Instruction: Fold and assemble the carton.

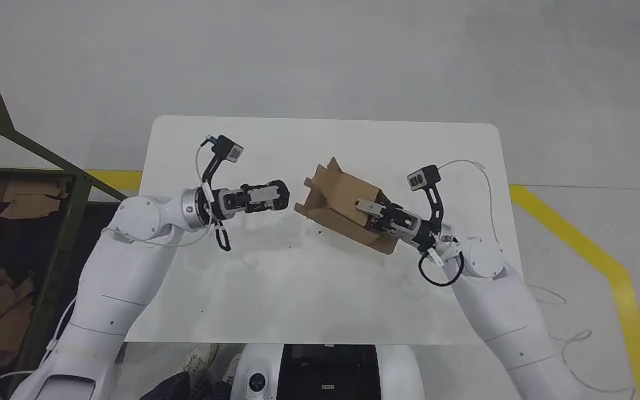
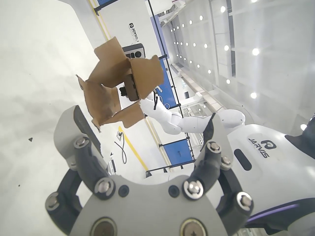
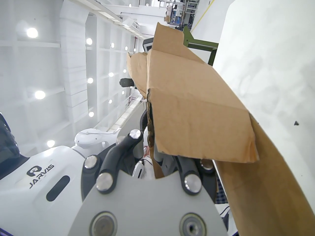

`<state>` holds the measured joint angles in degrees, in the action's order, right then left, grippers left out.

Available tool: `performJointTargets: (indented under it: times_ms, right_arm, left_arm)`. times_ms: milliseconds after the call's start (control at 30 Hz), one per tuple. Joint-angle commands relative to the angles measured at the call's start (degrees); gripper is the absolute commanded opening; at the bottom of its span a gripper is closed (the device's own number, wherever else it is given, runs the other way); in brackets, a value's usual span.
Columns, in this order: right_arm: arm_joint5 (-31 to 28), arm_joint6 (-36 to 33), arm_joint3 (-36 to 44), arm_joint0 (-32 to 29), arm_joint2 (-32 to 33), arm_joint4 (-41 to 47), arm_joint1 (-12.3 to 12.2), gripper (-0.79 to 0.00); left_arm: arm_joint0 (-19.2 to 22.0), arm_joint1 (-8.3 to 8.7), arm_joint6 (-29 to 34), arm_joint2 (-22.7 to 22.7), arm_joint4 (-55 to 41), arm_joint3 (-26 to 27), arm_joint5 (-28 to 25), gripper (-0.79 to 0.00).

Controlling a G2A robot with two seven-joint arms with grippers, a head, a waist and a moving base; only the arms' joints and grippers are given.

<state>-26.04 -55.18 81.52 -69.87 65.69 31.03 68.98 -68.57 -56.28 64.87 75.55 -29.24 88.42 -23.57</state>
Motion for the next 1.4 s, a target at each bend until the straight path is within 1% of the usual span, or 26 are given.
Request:
performJointTargets:
  times_ms: [0, 167, 300, 567, 1167, 1367]
  right_arm:
    - [-0.29, -0.67, 0.22, -0.25, 0.07, 0.21, -0.05, -0.785]
    - [-0.36, -1.60, 0.99, -0.76, 0.00, 0.16, -0.15, -0.785]
    - [-0.16, -2.00, 1.52, -1.01, -0.22, -0.12, -0.19, -0.785]
    - [-0.27, -3.17, 1.85, -0.95, -0.68, 0.22, -0.20, -0.785]
    - [0.05, -5.23, 2.03, -0.80, -0.72, 1.32, -0.40, -0.785]
    - [0.86, -5.66, 1.85, 0.12, -0.78, 1.51, -0.41, -0.785]
  left_arm:
    - [0.75, -0.17, 0.59, -1.11, -0.03, -0.38, 0.36, 0.000]
    - [2.65, -0.66, 1.89, -3.73, -0.54, -1.09, 0.65, 0.000]
    - [3.96, -0.96, 3.14, -4.96, -1.68, -1.65, 0.56, 0.000]
    - [4.97, -1.34, 3.62, -6.79, -1.33, -0.94, 0.75, 0.000]
    - [7.93, -2.02, 4.34, -9.40, -0.51, -1.20, 1.52, 0.000]
    - [8.75, -2.31, 4.08, -10.41, -0.14, -1.32, 1.56, 0.000]
